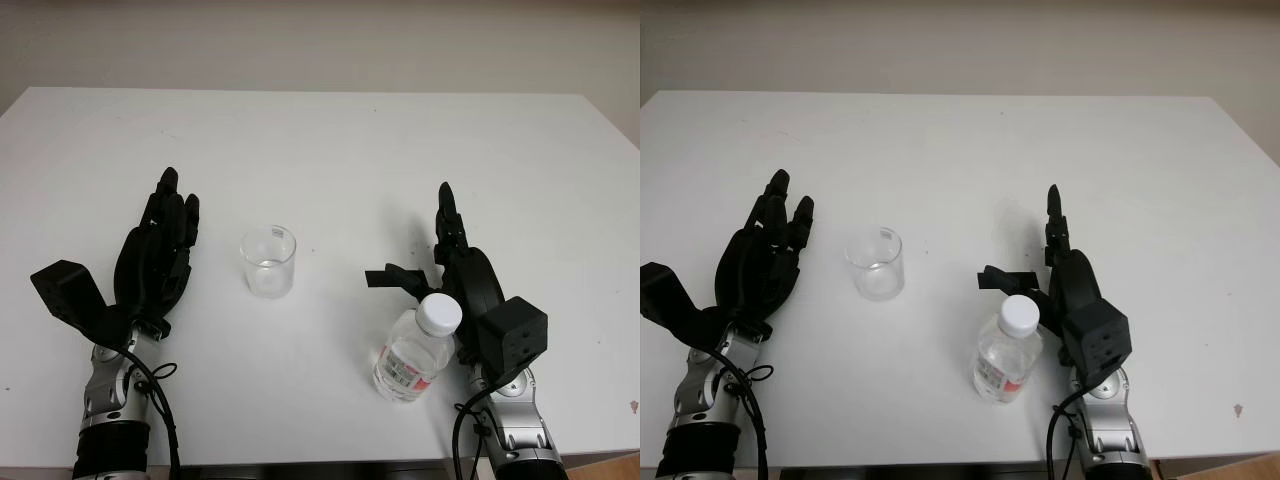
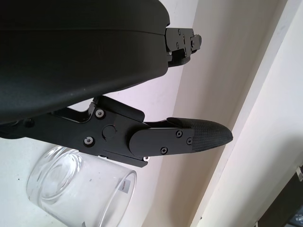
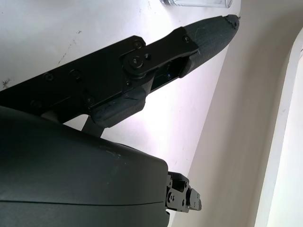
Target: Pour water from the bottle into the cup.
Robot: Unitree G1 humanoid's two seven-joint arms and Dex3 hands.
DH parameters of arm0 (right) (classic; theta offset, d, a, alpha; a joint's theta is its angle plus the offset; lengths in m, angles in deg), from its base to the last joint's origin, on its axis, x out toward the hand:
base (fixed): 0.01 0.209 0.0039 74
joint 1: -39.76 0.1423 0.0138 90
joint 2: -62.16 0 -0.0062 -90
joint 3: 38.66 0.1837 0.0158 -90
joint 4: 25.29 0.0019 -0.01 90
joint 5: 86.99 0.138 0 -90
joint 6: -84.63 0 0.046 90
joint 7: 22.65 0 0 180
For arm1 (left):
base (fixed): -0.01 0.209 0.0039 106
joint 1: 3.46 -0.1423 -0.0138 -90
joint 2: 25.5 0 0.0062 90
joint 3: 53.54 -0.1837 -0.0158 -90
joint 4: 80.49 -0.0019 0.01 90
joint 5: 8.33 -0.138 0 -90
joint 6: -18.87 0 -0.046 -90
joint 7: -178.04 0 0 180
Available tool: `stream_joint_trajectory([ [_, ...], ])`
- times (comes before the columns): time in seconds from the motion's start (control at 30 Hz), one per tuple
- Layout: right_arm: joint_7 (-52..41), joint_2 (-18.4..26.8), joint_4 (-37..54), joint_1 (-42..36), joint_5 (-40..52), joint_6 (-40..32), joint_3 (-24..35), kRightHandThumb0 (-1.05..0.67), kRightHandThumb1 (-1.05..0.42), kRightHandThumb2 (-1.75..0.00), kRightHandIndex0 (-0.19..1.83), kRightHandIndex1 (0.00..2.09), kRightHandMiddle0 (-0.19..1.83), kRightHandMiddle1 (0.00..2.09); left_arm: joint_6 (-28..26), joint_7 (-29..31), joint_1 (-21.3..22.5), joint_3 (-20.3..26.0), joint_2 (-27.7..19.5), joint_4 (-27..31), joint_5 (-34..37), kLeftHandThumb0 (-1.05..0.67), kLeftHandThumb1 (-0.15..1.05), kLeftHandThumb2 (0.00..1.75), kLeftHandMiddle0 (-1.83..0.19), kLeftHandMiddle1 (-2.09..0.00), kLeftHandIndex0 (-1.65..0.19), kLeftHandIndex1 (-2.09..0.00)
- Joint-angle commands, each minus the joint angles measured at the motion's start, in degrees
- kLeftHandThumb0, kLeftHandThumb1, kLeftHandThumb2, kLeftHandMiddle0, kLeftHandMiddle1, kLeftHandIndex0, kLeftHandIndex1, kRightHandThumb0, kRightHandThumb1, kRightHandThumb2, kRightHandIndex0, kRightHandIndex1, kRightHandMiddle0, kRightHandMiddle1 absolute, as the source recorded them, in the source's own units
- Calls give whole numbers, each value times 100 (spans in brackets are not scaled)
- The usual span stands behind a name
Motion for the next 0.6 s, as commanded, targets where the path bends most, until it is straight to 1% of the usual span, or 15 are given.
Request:
stream_joint_trajectory([
  [0.0, 14, 18, 92, -36, -11, 23, 8, -96, -95, -5, -19, 0, -19, 0, 34, 24, -33, 14, -29, 101, 12, -70, 105, 40, 8, -6, 8, -5],
  [0.1, 9, 41, 82, -3, -33, -4, 3, -97, -96, -6, -19, 0, -19, 0, 18, -31, -3, 2, -34, 105, -27, -70, 105, 40, 7, -6, 7, -6],
  [0.27, 14, 65, -37, 159, 15, -97, 70, -97, -97, -6, -19, 0, -19, 0, -18, -79, 180, 14, -36, -18, -25, -69, 105, 40, 6, -6, 6, -6],
  [0.37, -142, 64, -83, 223, 342, -105, 220, -94, -97, -6, -19, 0, -19, 0, -35, -95, 238, 32, -35, -72, -3, -69, 105, 39, 7, -5, 6, -6],
  [0.4, -288, 77, -20, 216, 608, -154, 331, -94, -97, -6, -19, 0, -19, 0, -10, -84, 248, 36, -37, -92, -5, -69, 105, 38, 7, -5, 6, -6],
  [0.47, -523, 176, 97, 191, 953, -187, 513, -89, -97, -6, -19, 0, -19, 0, 99, -39, 263, 25, -52, -153, -46, -70, 105, 39, 7, -5, 6, -6],
  [0.57, -884, 487, 648, 67, 1424, -524, 811, -89, -99, -6, -19, 0, -19, 0, 144, 39, 295, 26, -57, -209, -13, -70, 105, 41, 8, -5, 7, -5],
])
